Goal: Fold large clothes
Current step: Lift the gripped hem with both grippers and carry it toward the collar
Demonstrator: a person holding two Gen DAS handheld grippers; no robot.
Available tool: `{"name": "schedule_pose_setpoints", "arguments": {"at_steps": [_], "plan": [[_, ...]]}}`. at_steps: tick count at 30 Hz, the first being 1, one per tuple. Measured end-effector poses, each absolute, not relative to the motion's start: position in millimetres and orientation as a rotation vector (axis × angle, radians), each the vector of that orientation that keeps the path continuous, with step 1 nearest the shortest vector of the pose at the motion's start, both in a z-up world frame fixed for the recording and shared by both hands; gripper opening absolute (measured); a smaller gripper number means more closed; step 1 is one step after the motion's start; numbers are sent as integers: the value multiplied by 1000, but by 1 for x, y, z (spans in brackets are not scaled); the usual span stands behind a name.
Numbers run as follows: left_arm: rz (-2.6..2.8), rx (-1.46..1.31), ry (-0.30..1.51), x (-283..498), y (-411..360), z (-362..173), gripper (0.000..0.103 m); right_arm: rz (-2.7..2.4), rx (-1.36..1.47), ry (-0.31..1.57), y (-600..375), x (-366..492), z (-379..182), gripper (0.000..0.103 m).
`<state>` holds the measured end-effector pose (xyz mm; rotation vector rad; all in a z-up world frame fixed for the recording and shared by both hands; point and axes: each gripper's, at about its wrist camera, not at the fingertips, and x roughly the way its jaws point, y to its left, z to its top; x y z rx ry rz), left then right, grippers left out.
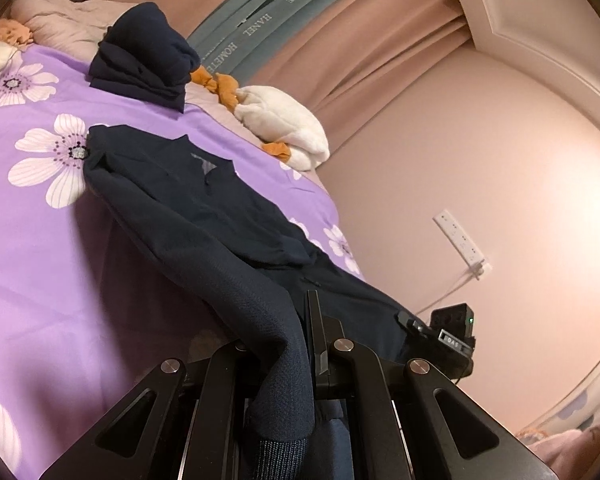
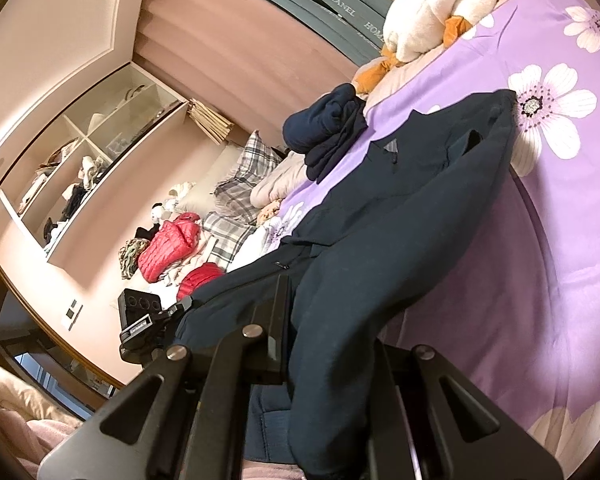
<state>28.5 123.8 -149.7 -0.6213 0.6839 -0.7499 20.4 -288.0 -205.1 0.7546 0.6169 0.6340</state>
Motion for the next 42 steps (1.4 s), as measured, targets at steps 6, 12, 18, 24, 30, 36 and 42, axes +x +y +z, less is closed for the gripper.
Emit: {"name": "schedule_pose_setpoints", "arguments": {"at_steps": [6,12,18,24,30,36,42], "plan": [[-759,-645,676,10,125,-145,4,654,755,607,-290,7,-196,9],[-766,-640,657,-6,124,-133,4,687,723,578,-286,-14,-180,9],[-790,-628,642,-20,119,-121,4,713,705,561,-281,-30,-171,9],[-814,-624,634,-32,118,-116,4,745,693,534,-281,-46,-162,9],[-831,-613,628,-46,120,-109,4,770,676,513,-282,-60,-154,9],[-832,-626,627,-48,122,-107,4,778,672,498,-286,-66,-149,9],[-821,-647,655,-34,126,-118,4,773,685,520,-289,-56,-160,9]]}}
